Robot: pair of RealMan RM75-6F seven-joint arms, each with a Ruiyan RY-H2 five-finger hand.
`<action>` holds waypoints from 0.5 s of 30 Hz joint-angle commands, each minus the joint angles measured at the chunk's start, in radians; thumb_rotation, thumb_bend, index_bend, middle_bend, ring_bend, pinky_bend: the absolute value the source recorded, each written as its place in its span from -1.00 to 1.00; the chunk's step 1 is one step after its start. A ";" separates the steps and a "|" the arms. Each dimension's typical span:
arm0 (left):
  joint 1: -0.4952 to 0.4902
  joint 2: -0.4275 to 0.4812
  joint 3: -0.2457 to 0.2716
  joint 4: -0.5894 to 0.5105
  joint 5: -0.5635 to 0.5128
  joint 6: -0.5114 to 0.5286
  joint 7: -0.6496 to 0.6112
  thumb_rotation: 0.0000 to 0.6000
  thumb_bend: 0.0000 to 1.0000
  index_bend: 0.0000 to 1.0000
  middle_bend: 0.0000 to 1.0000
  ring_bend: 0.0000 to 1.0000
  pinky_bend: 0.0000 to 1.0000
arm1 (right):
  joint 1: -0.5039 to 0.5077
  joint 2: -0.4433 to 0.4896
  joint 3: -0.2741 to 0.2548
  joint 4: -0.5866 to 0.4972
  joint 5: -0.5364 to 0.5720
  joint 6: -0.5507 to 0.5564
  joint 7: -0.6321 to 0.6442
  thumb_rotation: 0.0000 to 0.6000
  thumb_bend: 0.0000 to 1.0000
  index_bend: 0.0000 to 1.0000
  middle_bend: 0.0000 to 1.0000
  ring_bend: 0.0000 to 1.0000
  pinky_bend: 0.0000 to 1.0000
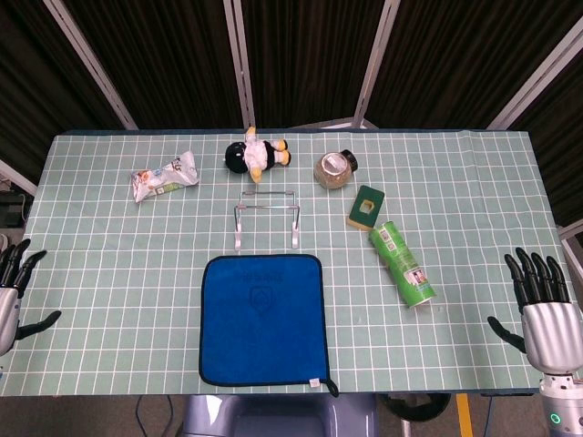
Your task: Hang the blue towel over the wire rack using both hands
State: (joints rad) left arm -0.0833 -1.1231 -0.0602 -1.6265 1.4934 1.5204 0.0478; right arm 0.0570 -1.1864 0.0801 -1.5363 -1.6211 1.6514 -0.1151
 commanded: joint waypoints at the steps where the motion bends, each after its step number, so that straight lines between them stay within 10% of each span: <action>1: 0.000 -0.005 -0.001 0.005 -0.001 0.003 0.004 1.00 -1.00 -1.00 -1.00 -1.00 -1.00 | -0.002 0.007 -0.004 -0.011 0.006 -0.010 -0.002 1.00 -1.00 -1.00 -1.00 -1.00 -1.00; 15: 0.006 -0.001 -0.003 -0.011 -0.018 0.002 0.001 1.00 -1.00 -1.00 -1.00 -1.00 -1.00 | 0.178 -0.026 -0.079 0.014 -0.219 -0.221 0.049 1.00 -1.00 -1.00 -1.00 -1.00 -1.00</action>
State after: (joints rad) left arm -0.0774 -1.1242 -0.0639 -1.6364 1.4772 1.5240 0.0477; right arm 0.1732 -1.1970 0.0244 -1.5369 -1.7817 1.4997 -0.0923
